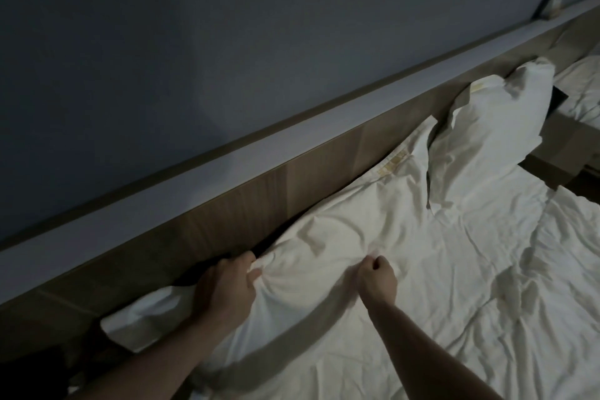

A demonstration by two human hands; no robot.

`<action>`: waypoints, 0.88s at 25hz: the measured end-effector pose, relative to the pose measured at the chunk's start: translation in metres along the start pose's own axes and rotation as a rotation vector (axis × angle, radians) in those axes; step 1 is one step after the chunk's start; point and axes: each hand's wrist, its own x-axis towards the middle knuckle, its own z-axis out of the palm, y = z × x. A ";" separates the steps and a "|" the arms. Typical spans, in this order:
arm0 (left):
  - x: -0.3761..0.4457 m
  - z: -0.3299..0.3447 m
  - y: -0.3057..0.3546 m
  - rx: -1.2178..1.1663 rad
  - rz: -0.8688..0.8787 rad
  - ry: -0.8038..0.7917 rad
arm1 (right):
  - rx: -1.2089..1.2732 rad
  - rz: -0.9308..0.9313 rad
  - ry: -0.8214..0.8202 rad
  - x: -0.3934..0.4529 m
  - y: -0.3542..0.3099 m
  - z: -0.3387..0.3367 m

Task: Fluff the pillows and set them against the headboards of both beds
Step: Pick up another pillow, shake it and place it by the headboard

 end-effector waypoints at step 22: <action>-0.017 0.005 -0.048 -0.020 -0.169 -0.119 | 0.154 0.066 -0.044 -0.077 0.117 0.018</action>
